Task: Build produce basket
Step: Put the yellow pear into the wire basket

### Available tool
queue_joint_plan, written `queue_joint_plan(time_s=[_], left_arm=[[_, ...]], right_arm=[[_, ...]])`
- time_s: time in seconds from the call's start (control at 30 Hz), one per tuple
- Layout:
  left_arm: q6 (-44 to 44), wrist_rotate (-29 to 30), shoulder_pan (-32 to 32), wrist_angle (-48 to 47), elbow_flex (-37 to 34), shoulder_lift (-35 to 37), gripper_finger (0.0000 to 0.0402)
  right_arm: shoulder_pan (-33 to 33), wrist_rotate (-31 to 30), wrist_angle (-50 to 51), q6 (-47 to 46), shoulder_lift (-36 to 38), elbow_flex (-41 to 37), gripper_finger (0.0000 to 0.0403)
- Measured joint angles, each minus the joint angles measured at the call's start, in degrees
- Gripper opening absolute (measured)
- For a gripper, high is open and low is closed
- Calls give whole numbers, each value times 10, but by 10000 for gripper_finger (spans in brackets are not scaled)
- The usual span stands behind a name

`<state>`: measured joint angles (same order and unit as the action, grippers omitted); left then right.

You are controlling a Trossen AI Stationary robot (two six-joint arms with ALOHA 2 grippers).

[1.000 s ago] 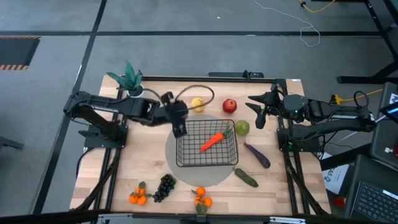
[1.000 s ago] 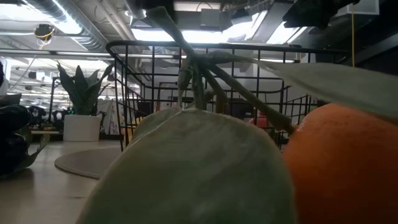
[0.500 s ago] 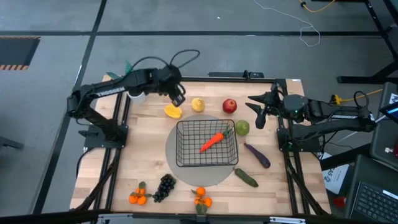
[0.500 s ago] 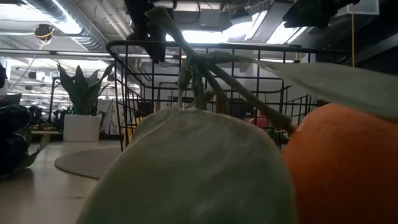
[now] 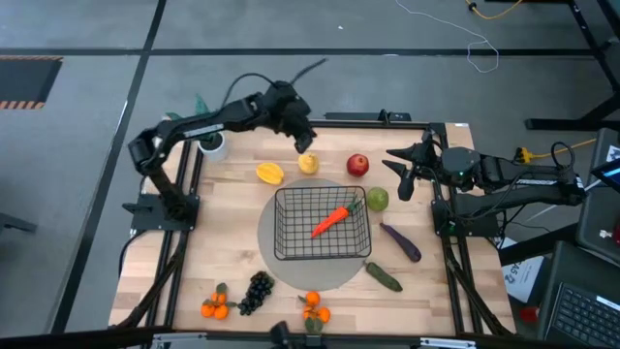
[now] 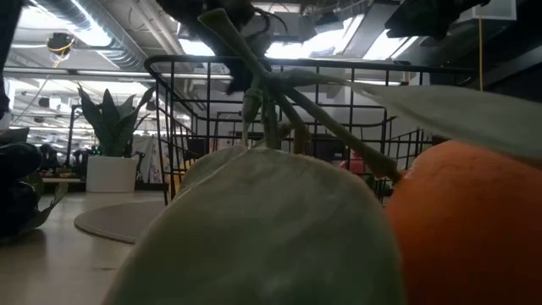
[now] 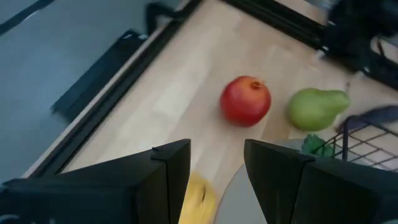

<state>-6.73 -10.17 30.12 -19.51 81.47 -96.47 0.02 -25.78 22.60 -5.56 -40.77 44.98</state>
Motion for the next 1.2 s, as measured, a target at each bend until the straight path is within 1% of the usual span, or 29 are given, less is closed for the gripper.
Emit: queue_joint_plan(time_s=[0.07, 0.13, 0.33, 0.47, 0.6, 0.77, 0.87, 0.93, 1.2], left_arm=[[14, -8, -6, 20, 0, -24, 140], [20, -10, -11, 19, 0, -44, 140], [30, -4, -12, -38, -1, -64, 140], [43, 24, -17, -47, -1, -64, 140], [43, 28, -21, -60, -1, -64, 140], [44, 72, -32, -77, -2, -78, 140], [44, 107, -39, -56, 1, -84, 140], [45, 122, -40, -73, -2, -85, 140], [45, 122, -43, -66, -1, -90, 140]], right_arm=[[0, 0, 0, 0, 0, 0, 150], [0, 0, 0, 0, 0, 0, 150], [0, 0, 18, 0, 0, 0, 150], [0, 0, 34, -11, 0, 0, 150], [0, 0, 35, -18, 0, 0, 150], [0, 0, 34, -19, 0, 0, 150], [0, 0, 34, -19, 0, 0, 150], [0, 2, 34, -19, 0, 0, 150], [0, 4, 34, -18, 0, 0, 150]])
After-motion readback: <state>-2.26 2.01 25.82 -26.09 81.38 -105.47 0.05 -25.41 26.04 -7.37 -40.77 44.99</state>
